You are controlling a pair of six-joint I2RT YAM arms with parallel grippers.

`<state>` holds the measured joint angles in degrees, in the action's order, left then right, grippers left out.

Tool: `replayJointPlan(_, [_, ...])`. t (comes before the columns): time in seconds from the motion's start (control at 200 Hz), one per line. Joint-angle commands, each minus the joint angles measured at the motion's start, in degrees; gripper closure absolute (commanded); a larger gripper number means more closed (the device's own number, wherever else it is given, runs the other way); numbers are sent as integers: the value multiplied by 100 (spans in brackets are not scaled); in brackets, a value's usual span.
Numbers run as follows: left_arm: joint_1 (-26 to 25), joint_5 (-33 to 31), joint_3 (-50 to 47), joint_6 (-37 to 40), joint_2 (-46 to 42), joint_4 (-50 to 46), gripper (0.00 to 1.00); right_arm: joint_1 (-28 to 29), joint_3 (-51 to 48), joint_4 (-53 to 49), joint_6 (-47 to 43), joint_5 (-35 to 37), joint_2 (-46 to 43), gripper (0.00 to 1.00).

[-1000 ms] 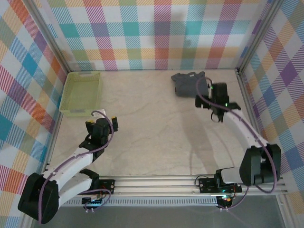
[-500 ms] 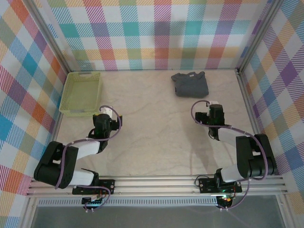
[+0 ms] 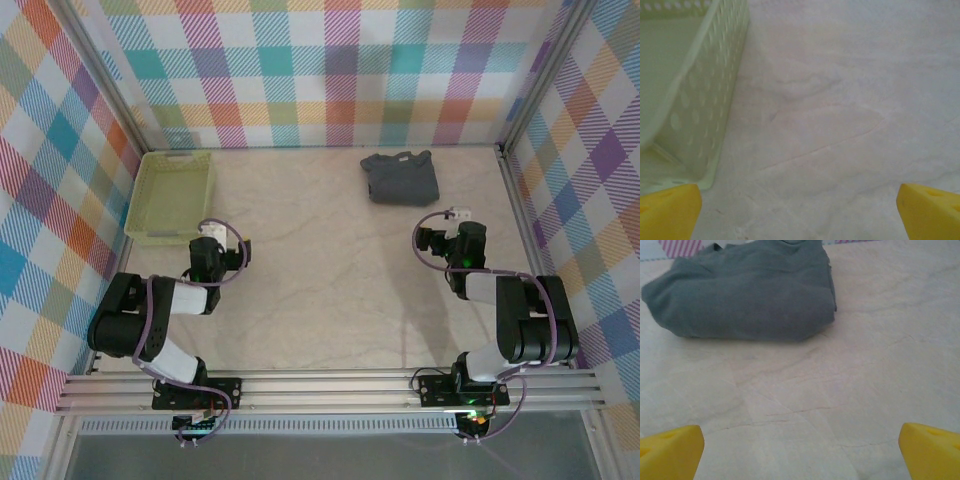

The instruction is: Fold the inside-out t-shirt

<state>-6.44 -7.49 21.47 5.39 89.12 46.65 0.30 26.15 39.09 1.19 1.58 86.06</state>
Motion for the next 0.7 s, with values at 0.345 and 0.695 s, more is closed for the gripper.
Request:
replayJointPlan(0.345, [74, 12, 178, -231, 26, 90, 0, 19, -295, 881, 55, 71, 154, 0])
replayJointPlan(0.695, [81, -158, 200, -309, 27, 46, 0, 46, -286, 846, 19, 68, 144, 0])
